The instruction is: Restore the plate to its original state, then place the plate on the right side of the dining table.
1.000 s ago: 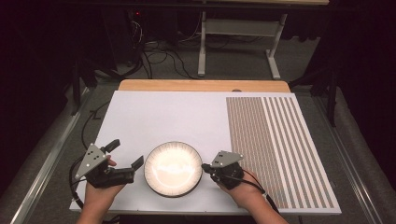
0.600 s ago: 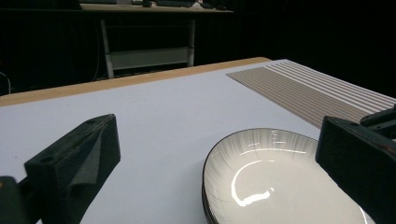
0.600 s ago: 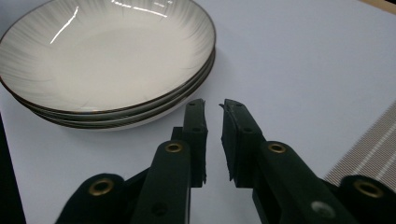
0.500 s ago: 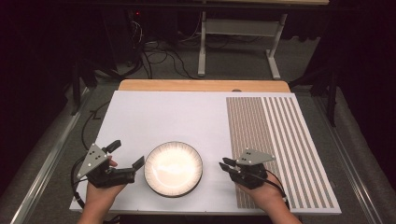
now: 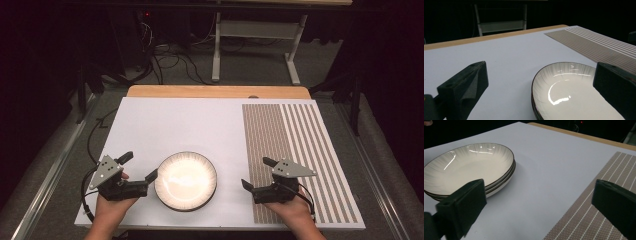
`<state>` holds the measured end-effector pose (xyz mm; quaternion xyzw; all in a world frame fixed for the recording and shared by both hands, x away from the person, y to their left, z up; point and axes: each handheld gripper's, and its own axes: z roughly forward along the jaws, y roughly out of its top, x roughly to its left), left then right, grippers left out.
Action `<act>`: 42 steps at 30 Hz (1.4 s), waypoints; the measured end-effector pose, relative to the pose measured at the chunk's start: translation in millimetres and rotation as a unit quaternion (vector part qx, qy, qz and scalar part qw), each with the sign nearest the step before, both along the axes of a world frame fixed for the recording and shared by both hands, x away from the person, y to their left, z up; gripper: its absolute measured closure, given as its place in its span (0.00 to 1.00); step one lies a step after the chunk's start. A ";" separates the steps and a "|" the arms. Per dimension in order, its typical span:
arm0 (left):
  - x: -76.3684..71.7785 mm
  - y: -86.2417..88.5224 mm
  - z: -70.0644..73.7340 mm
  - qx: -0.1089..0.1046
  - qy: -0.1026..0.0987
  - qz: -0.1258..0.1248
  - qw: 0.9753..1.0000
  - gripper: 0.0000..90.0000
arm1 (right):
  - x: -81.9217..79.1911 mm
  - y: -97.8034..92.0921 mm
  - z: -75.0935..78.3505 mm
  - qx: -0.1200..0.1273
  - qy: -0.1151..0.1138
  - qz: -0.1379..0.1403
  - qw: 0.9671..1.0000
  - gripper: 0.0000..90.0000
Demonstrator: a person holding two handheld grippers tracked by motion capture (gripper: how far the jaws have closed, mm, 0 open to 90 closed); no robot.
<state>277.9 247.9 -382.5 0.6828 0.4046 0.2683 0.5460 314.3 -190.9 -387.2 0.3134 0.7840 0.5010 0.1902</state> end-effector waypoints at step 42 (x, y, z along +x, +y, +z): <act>-0.1 -1.3 3.5 -0.006 -0.005 0.002 1.000 0.00 | -1.5 30.7 13.1 -0.046 -0.006 0.029 0.999 0.81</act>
